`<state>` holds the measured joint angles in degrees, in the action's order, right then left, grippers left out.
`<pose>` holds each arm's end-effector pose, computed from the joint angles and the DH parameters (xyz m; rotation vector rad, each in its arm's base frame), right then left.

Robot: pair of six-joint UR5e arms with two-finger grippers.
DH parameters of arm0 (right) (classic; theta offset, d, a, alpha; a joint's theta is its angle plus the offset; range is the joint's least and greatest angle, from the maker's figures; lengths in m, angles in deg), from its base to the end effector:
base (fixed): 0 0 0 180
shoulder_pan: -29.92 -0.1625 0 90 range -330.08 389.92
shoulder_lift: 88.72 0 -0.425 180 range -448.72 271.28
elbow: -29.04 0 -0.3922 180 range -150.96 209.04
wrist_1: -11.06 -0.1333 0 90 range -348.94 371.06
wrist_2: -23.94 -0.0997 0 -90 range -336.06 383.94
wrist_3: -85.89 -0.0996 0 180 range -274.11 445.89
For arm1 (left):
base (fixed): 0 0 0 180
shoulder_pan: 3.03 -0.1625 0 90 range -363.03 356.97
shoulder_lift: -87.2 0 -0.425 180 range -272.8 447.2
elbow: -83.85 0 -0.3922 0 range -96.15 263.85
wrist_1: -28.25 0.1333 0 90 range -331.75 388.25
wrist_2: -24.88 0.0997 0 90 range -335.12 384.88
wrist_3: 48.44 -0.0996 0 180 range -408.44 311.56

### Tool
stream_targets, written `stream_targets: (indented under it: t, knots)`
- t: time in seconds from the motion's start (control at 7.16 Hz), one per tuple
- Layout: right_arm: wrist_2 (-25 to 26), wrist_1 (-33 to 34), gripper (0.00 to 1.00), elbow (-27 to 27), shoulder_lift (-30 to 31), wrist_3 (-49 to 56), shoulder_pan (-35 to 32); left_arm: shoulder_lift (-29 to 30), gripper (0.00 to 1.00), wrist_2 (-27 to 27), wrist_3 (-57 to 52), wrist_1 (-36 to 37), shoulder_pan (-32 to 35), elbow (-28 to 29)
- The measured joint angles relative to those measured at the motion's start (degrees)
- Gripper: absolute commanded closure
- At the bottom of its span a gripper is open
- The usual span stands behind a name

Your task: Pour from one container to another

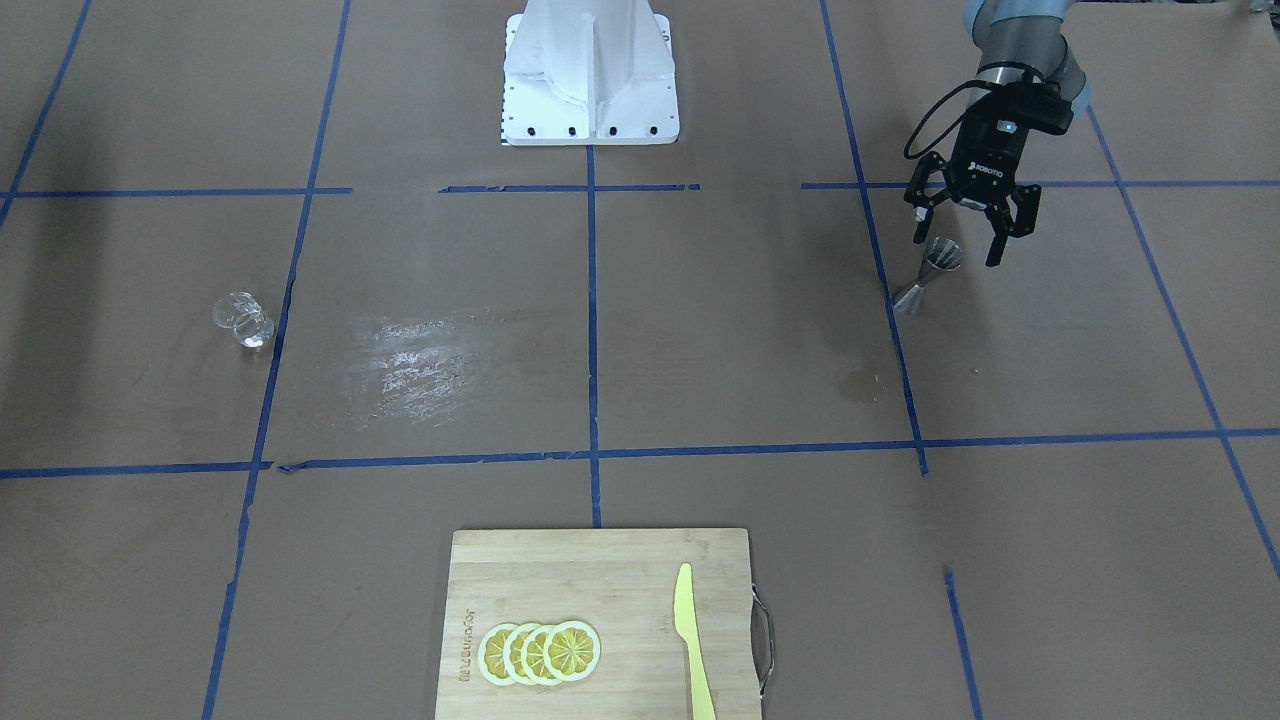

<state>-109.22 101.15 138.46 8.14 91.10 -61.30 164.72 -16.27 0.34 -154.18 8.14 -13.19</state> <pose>0.0746 -0.4436 0.5486 0.2492 -0.7379 -0.1481 0.3219 -0.2759 0.5185 1.2103 0.9533 -0.2298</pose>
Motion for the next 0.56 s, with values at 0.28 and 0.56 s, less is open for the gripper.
stream_targets:
  t: [0.28, 0.56]
  knots:
    - [0.00, 0.00, 0.00, -0.05, 0.00, -0.02, 0.00, 0.49, 0.00, 0.67, 0.00, 1.81, -0.77, 0.71]
    - [0.00, 0.00, 0.00, -0.08, 0.00, -0.02, 0.00, 2.51, 0.01, 0.75, 0.35, 3.46, -0.93, 2.10]
